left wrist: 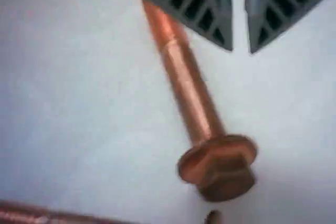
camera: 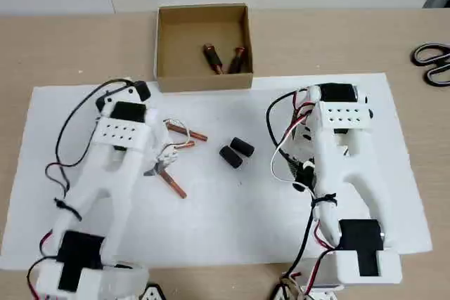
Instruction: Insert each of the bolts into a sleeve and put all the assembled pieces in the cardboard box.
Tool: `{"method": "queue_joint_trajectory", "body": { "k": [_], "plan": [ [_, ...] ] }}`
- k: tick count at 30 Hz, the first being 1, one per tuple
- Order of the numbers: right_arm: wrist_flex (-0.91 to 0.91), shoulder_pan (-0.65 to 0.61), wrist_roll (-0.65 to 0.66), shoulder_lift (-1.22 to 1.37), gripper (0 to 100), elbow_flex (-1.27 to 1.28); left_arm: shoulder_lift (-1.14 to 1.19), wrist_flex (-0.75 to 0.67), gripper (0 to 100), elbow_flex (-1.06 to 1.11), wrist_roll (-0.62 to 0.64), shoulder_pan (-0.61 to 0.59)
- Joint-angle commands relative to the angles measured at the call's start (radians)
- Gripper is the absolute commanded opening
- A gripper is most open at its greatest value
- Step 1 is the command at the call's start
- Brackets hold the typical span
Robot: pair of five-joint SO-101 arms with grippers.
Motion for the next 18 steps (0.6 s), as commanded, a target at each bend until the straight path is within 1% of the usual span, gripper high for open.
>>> {"method": "queue_joint_trajectory", "body": {
  "k": [1,3,6,8,18],
  "plan": [
    [0.002,0.005,0.009,-0.051,0.2,-0.006,0.012,-0.055,1,-0.041,0.011,0.009],
    [0.001,0.005,0.009,-0.051,0.2,-0.006,0.021,-0.057,3,-0.041,0.011,0.009],
    [-0.002,0.005,0.009,-0.051,0.2,-0.006,0.023,-0.052,11,-0.038,0.011,0.009],
    [-0.005,0.005,0.009,-0.051,0.2,-0.006,0.023,-0.054,15,-0.038,0.011,0.009],
    [-0.007,0.005,0.009,-0.05,0.2,-0.006,0.026,-0.061,15,-0.027,0.011,0.009]
  ]
}}
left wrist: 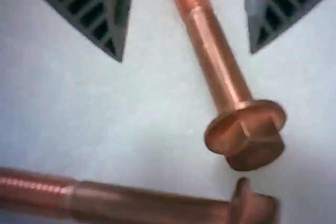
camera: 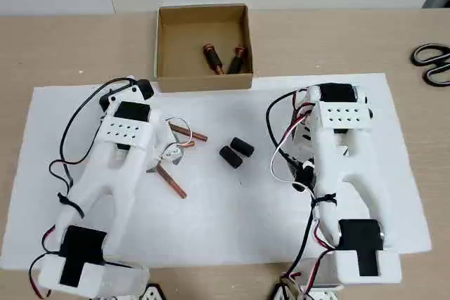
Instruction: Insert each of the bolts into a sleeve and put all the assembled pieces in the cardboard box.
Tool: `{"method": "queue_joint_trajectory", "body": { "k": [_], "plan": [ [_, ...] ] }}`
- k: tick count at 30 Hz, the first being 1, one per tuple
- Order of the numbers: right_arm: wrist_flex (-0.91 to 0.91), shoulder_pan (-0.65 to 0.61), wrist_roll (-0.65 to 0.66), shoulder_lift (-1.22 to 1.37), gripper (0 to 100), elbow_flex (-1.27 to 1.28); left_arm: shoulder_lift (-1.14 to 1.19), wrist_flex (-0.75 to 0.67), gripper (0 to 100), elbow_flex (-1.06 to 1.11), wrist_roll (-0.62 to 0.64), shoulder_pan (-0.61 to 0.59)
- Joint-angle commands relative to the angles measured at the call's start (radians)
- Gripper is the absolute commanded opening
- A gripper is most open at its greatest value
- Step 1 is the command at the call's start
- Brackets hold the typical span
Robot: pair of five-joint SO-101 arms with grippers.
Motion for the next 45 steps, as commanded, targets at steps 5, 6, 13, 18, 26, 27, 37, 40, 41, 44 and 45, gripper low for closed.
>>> {"method": "queue_joint_trajectory", "body": {
  "k": [5,6,13,18,26,27,37,40,41,44,45],
  "plan": [
    [-0.007,0.005,0.009,-0.05,0.2,-0.006,-0.003,-0.072,15,0.036,0.005,0.005],
    [-0.007,0.005,0.009,-0.05,0.2,-0.006,-0.003,-0.081,15,0.048,0.005,0.005],
    [-0.007,0.005,0.009,-0.051,0.2,-0.006,-0.003,-0.087,15,0.068,0.005,0.002],
    [-0.007,0.005,0.009,-0.051,0.2,-0.006,-0.003,-0.12,15,0.088,0.005,0.0],
    [-0.007,0.005,0.008,-0.051,0.2,-0.006,-0.003,-0.19,15,0.157,0.005,0.0],
    [-0.007,0.005,0.008,-0.051,0.2,-0.006,-0.003,-0.19,15,0.157,0.005,0.0],
    [-0.007,0.005,0.008,-0.051,0.2,-0.006,-0.003,-0.265,0,0.228,0.003,-0.055],
    [-0.007,0.005,0.008,-0.051,0.2,-0.006,-0.003,-0.278,1,0.259,0.002,-0.078],
    [-0.007,0.005,0.008,-0.051,0.2,-0.006,-0.003,-0.279,1,0.266,0.002,-0.081],
    [-0.007,0.004,0.008,-0.048,0.2,-0.008,-0.003,-0.292,1,0.286,0.0,-0.081],
    [-0.007,0.004,0.008,-0.048,0.2,-0.009,-0.003,-0.293,1,0.288,0.0,-0.081]
  ]
}}
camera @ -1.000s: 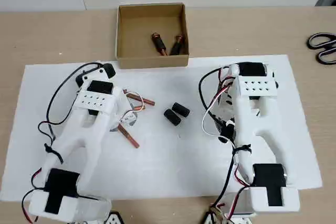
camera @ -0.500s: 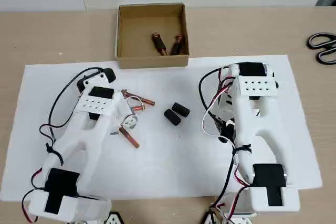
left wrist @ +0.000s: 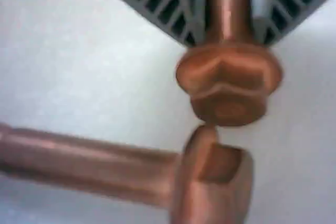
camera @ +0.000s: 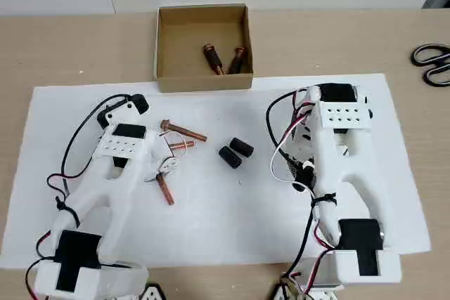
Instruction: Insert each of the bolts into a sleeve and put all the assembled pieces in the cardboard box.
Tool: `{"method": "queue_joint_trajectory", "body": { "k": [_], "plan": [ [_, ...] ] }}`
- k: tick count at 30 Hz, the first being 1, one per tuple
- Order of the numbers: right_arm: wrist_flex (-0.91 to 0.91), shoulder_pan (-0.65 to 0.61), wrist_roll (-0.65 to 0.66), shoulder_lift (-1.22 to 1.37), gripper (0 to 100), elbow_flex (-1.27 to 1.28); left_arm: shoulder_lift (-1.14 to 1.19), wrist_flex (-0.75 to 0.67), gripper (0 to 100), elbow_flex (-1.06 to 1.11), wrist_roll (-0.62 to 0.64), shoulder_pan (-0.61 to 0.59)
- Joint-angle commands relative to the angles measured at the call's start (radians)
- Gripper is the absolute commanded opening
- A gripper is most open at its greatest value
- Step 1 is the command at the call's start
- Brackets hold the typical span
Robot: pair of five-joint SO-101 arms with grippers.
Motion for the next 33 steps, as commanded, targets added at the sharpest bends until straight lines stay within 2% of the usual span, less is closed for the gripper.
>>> {"method": "queue_joint_trajectory", "body": {
  "k": [1,7,13,19,26,30,33],
  "plan": [
    [-0.007,0.004,0.008,-0.05,0.2,-0.009,0.011,-0.011,1,0.025,-0.005,-0.035],
    [-0.007,-0.001,0.009,-0.053,0.2,-0.012,0.006,0.087,1,-0.079,-0.005,-0.029],
    [0.004,-0.002,0.052,-0.054,0.2,-0.084,0.0,0.338,1,-0.34,-0.005,-0.023],
    [0.018,-0.027,0.101,-0.054,0.2,-0.193,-0.002,0.542,1,-0.607,-0.003,0.049],
    [0.019,-0.148,0.172,-0.119,0.2,-0.218,-0.002,0.629,1,-0.894,0.0,0.049],
    [0.019,-0.202,0.233,-0.289,0.2,-0.216,-0.015,0.629,1,-0.954,-0.006,0.055],
    [0.018,-0.205,0.272,-0.39,0.2,-0.215,-0.109,0.629,1,-0.963,-0.011,0.057]
  ]
}}
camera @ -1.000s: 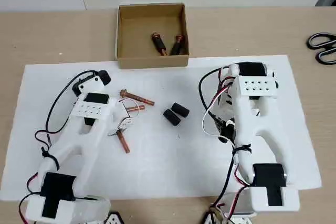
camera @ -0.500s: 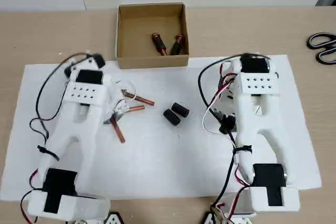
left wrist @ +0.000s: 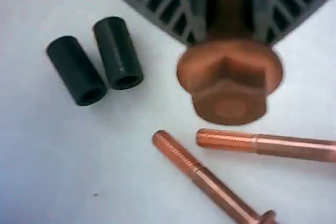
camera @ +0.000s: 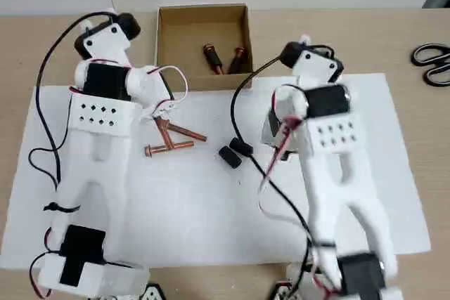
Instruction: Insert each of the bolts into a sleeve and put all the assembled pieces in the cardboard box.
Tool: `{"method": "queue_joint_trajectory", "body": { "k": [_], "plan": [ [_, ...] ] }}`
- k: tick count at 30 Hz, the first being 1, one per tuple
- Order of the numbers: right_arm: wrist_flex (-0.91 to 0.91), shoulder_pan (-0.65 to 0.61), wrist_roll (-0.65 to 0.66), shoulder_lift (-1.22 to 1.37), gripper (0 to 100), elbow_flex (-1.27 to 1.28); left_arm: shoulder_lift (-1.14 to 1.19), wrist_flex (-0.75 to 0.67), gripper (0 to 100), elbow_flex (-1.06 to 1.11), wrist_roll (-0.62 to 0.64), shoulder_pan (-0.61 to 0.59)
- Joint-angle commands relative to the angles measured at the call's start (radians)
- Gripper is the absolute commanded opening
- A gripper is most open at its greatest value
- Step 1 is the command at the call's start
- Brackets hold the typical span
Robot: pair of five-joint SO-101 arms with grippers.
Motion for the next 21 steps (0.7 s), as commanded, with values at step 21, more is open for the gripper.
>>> {"method": "queue_joint_trajectory", "body": {
  "k": [21],
  "plan": [
    [-0.044,-0.128,0.161,-0.704,0.2,0.416,-0.634,-0.061,1,0.016,-0.141,-0.025]
  ]
}}
